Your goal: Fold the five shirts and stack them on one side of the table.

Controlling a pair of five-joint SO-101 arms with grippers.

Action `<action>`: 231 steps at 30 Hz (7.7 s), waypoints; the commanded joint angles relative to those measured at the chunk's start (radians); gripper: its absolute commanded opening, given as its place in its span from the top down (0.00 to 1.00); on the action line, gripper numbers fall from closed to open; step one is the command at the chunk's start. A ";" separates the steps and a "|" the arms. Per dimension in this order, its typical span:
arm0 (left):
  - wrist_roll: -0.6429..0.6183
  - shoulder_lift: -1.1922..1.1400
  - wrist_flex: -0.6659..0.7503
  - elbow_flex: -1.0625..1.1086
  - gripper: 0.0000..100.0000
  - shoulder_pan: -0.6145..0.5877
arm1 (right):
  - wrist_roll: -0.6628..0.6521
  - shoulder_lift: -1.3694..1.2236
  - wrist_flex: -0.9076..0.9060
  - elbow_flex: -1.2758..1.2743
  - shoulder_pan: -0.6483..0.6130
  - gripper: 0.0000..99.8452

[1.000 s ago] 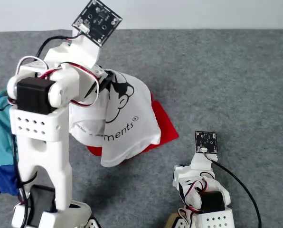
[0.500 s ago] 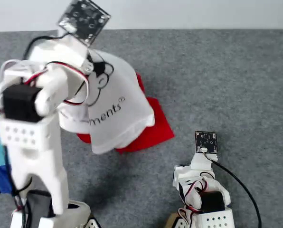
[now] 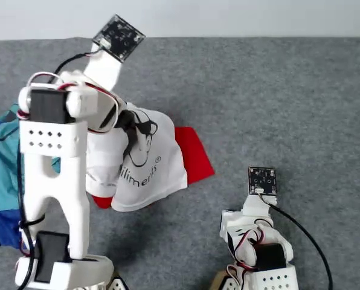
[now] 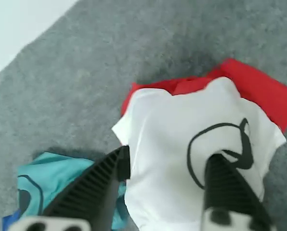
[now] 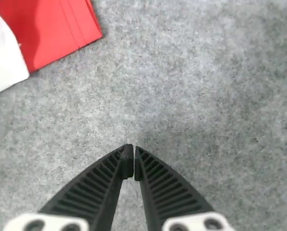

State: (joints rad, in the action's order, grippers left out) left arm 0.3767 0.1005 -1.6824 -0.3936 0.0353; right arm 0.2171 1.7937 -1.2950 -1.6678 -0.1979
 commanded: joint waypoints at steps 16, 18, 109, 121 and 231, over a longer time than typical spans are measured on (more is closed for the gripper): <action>-0.011 0.322 -0.025 -0.042 0.76 -0.006 | -0.005 0.010 -0.007 -0.015 0.010 0.99; -0.074 0.374 0.060 -0.076 0.78 -0.038 | -0.005 0.010 -0.007 -0.015 0.010 0.99; -0.043 0.399 1.117 0.395 1.00 -1.000 | -0.005 0.010 -0.007 -0.015 0.010 0.99; 0.057 0.158 1.131 0.498 0.95 -1.149 | -0.005 0.010 -0.007 -0.015 0.010 0.99; -0.402 -0.612 0.342 0.163 0.78 0.404 | -0.293 0.013 0.128 -0.012 0.222 0.99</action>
State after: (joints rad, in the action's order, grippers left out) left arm -0.0130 -0.4718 -1.3541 -0.1250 0.4189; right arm -0.0683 1.7952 -1.1646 -1.6678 0.0123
